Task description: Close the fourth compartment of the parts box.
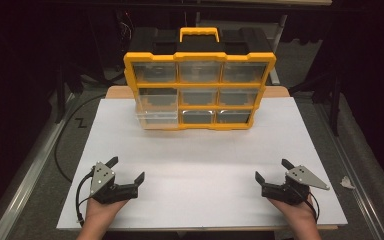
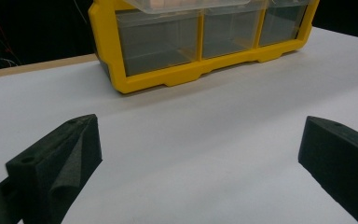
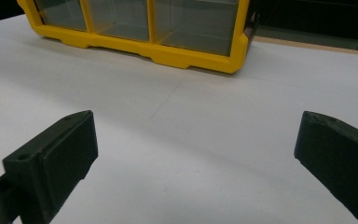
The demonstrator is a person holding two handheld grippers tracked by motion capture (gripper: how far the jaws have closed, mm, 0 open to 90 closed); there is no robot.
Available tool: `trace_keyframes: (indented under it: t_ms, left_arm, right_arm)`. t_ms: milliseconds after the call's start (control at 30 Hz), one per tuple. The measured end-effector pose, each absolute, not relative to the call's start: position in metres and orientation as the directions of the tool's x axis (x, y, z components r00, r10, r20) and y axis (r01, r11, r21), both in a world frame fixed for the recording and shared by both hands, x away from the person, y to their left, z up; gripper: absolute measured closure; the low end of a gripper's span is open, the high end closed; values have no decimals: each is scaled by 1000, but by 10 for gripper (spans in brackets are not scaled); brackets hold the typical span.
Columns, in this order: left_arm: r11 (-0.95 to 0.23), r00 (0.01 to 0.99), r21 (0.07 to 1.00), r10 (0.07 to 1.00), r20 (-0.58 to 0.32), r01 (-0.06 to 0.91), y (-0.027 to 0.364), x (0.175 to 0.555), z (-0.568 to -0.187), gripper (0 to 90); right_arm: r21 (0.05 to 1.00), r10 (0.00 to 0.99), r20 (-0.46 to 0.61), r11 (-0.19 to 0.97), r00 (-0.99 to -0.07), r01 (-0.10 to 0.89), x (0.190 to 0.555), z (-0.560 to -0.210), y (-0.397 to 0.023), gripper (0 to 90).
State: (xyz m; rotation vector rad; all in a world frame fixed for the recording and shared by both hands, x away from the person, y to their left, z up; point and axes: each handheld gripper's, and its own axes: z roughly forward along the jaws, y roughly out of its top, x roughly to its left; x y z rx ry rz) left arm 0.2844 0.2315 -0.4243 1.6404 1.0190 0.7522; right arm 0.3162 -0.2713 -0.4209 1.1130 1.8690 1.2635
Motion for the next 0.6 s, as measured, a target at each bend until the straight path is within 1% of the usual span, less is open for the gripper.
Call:
trace_keyframes:
  t_ms: [133, 267, 600]
  left_arm:
    - [-117, 450, 960, 893, -11, 256, 232, 283, -424, 2]
    - [-132, 458, 962, 889, 8, 240, 230, 282, -424, 6]
    - [-133, 471, 960, 882, 0, 248, 229, 283, -425, 6]
  right_arm:
    - [934, 893, -24, 180, -450, 307, 317, -423, -275, 8]
    - [938, 894, -24, 175, -448, 299, 316, -421, -277, 8]
    - [940, 896, -29, 175, -443, 292, 318, -421, -277, 8]
